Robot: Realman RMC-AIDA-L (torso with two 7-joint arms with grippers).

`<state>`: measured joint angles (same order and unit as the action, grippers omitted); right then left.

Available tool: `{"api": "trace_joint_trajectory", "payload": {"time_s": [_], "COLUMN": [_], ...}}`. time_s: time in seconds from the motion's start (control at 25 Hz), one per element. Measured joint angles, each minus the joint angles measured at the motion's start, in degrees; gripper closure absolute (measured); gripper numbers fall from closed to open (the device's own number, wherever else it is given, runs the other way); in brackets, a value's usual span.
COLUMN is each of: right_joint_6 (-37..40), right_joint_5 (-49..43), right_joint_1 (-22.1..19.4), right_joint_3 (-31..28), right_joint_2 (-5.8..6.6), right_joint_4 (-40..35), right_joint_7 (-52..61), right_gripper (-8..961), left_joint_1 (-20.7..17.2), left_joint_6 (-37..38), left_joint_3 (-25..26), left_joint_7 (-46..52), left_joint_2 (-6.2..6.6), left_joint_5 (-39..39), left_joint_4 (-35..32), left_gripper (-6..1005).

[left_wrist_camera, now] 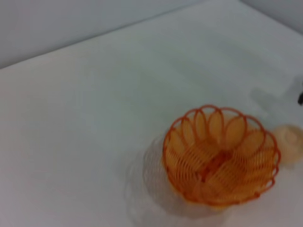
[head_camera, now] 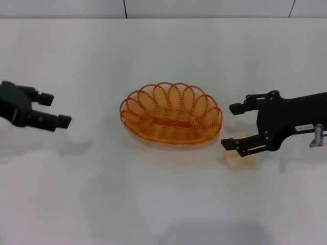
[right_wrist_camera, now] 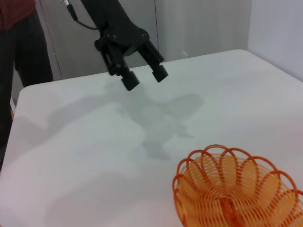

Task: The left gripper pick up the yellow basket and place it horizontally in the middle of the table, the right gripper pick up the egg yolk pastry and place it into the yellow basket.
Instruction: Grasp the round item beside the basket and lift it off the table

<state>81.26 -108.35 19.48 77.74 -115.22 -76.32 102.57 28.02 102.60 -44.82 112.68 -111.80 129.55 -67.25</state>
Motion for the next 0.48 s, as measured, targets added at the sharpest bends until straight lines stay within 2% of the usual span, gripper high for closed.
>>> {"api": "trace_joint_trajectory", "payload": {"time_s": [0.2,0.48], "right_joint_6": [-1.74,-1.23], "right_joint_5": [-1.83,-9.92], "right_joint_1": [0.03,0.03], "right_joint_3": [1.54,1.79], "right_joint_2": [0.0,0.0], "right_joint_4": [0.2,-2.56], "right_joint_7": [1.78,8.93], "right_gripper": [111,111], "left_joint_1": [-1.72,-1.83], "left_joint_6": [0.32,1.11], "left_joint_3": [-0.29,-0.33], "left_joint_7": [-5.29,-6.25], "left_joint_2": [-0.27,-0.38], "left_joint_5": [0.4,0.97], "left_joint_4": [-0.1,0.08], "left_gripper": [132,133]}}
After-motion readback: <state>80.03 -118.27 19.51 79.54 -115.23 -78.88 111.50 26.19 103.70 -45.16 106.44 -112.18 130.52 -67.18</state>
